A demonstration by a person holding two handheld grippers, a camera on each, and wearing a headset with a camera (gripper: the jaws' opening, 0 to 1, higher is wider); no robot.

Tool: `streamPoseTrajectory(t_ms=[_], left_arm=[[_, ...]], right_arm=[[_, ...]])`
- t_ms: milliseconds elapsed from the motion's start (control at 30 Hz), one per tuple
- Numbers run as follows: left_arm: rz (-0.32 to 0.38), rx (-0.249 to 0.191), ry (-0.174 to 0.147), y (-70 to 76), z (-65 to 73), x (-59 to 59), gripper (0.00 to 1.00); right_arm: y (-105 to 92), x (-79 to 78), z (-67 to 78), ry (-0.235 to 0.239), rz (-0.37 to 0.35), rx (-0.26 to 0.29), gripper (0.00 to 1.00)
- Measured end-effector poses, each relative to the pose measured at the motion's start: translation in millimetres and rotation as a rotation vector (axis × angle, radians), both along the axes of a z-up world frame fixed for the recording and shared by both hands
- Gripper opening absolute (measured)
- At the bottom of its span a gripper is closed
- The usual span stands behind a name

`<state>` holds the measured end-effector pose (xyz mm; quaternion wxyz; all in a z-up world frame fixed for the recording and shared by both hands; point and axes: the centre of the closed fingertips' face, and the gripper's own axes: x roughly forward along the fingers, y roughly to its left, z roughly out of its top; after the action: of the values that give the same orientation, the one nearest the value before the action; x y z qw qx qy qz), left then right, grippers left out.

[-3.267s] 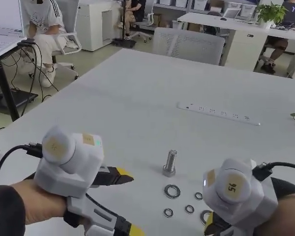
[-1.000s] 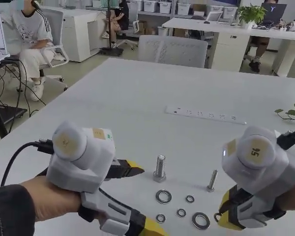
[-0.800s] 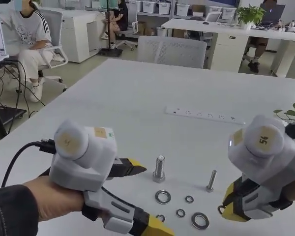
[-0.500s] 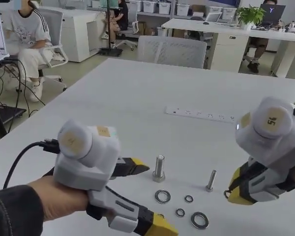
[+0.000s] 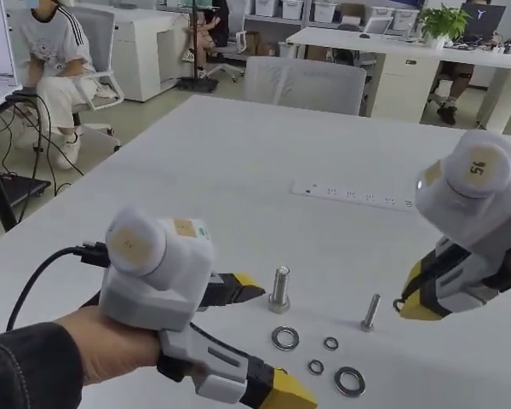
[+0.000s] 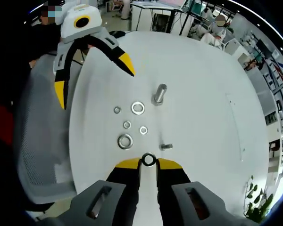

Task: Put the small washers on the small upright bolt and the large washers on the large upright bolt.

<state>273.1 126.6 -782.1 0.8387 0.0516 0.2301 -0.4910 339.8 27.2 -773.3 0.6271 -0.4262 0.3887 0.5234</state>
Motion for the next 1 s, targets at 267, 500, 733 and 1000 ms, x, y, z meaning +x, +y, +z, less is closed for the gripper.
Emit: streamPoseTrajectory(t_ms=[267, 500, 733, 1000], left_arm=[[0.003, -0.005, 0.006, 0.1, -2.1, 1.2, 0.88], [0.004, -0.012, 0.009, -1.0, -2.6, 1.7, 0.88], [0.003, -0.012, 0.018, -1.4, -5.5, 2.1, 0.88], [0.006, -0.016, 0.02, -1.0, -6.0, 3.8, 0.87]], right_arm=[[5.3, 18.6, 0.1, 0.007, 0.011, -0.008, 0.13], [9.2, 27.5, -6.8, 0.02, 0.018, -0.014, 0.13], [9.7, 35.7, -16.0, 0.035, 0.024, -0.027, 0.13], [11.3, 40.2, -26.0, 0.056, 0.03, -0.039, 0.13]])
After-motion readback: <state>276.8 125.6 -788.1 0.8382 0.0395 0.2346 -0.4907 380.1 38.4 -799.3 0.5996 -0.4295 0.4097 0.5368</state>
